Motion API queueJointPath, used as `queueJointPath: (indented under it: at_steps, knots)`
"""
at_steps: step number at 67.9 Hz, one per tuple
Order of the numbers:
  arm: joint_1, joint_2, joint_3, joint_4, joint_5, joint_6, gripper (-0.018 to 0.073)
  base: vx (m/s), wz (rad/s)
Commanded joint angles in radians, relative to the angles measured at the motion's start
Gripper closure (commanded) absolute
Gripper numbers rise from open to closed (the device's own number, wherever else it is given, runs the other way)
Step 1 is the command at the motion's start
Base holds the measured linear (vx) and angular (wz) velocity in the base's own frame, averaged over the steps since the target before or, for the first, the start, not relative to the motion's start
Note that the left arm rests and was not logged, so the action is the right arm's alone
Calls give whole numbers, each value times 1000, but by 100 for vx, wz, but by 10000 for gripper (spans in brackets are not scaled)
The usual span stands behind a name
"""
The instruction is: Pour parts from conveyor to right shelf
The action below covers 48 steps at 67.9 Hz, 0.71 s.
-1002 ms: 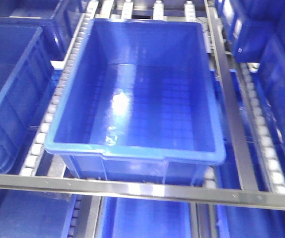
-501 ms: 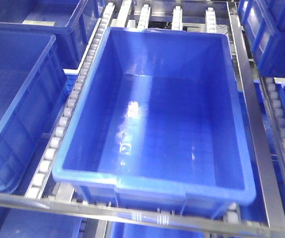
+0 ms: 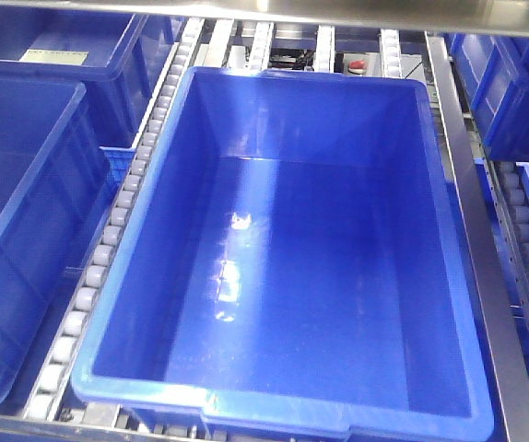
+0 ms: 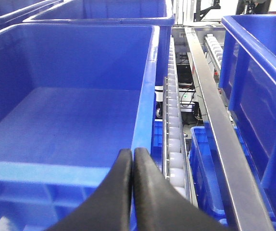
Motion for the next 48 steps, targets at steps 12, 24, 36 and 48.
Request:
queueJointPath:
  at_steps: [12, 24, 36, 48]
  knots:
    - [-2, 14, -26, -5, -81, -13, 565, 4, -1]
    - [-2, 14, -26, -5, -81, -13, 565, 1, 0]
    - [-2, 14, -26, -5, -82, -13, 565, 0, 0]
    - [-2, 14, -26, -2, -81, -13, 565, 0, 0]
